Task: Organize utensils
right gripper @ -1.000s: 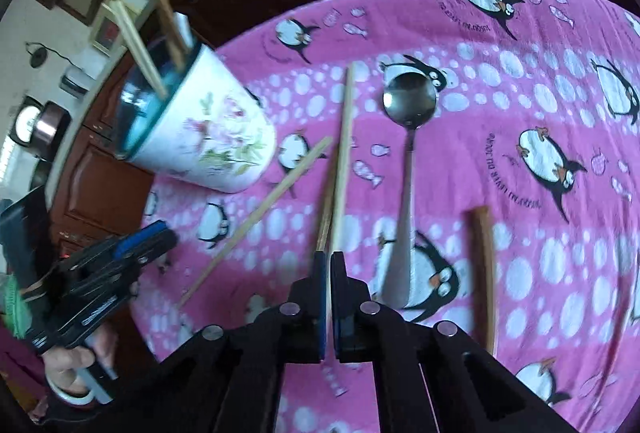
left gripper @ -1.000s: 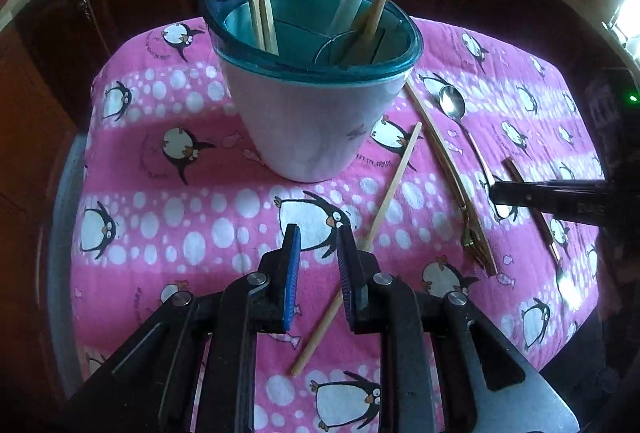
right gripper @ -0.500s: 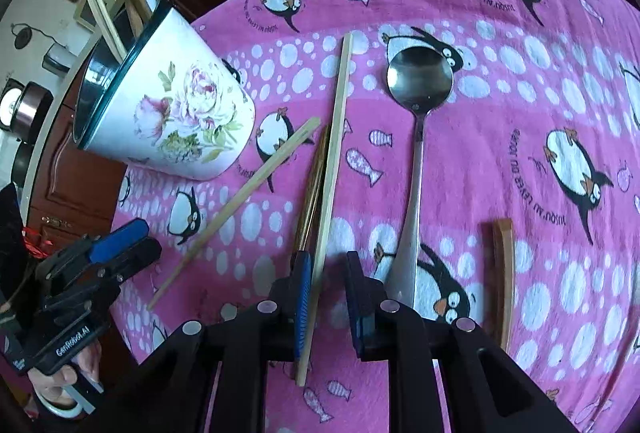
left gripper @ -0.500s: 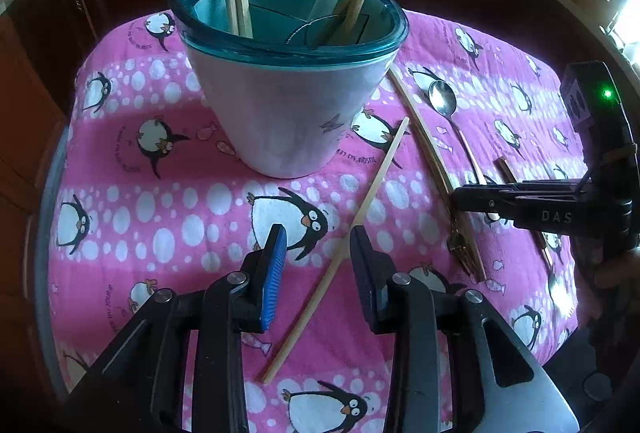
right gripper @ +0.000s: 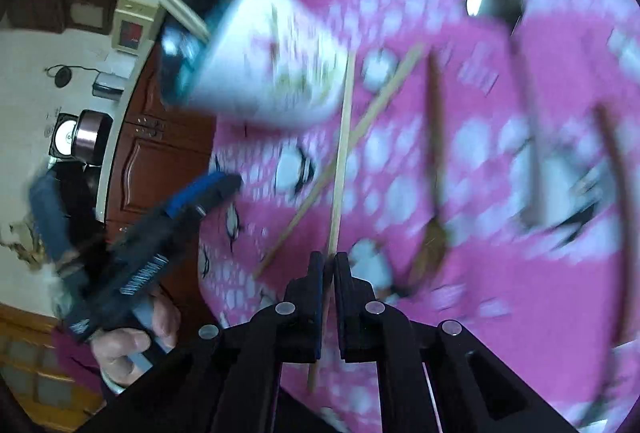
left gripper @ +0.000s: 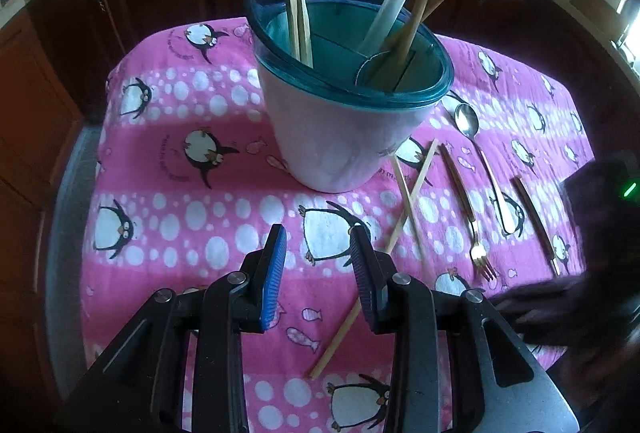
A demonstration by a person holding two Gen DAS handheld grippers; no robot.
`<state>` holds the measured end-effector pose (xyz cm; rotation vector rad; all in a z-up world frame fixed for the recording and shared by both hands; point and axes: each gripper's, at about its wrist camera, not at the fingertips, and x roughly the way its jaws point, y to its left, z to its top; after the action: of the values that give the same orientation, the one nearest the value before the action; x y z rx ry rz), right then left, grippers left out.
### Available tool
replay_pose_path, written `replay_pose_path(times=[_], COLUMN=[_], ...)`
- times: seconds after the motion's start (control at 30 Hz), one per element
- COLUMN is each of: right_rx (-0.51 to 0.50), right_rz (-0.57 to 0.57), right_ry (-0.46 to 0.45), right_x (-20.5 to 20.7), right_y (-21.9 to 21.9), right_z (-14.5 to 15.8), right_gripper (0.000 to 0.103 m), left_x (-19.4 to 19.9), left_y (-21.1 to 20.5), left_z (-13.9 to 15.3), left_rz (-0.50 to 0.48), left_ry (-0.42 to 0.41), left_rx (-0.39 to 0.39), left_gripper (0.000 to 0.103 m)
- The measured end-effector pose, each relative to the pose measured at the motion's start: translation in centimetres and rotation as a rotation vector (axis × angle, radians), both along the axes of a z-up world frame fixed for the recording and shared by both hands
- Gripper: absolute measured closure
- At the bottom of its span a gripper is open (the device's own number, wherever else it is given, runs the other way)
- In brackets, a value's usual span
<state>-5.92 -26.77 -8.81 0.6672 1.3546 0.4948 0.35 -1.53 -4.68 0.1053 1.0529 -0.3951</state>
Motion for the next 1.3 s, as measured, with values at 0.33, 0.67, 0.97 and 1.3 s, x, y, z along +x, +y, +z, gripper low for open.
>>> replay_pose_path(times=[0.33, 0.67, 0.97, 1.3], right_rx=[-0.114, -0.350, -0.280, -0.536], right_rz=[-0.023, 0.002, 0.018, -0.017], right_ry=[-0.151, -0.173, -0.202, -0.147], right_x=[0.3, 3.9, -2.5, 0.7], right_y=[-2.1, -4.2, -6.2, -11.9], right_z=[2.7, 1.4, 3.2, 2.8], right_gripper=[0.071, 0.094, 0.076, 0.076], left_x=[-0.2, -0.9, -2.0, -1.0], left_y=[-0.3, -4.7, -8.6, -12.5], left_z=[0.1, 0.0, -1.1, -3.6], left_rz=[-0.029, -0.097, -0.149, -0.108], left_ry=[0.007, 0.027, 0.099, 0.166], left_rx=[-0.023, -0.043, -0.090, -0.041], left_gripper=[0.071, 0.071, 0.071, 0.071])
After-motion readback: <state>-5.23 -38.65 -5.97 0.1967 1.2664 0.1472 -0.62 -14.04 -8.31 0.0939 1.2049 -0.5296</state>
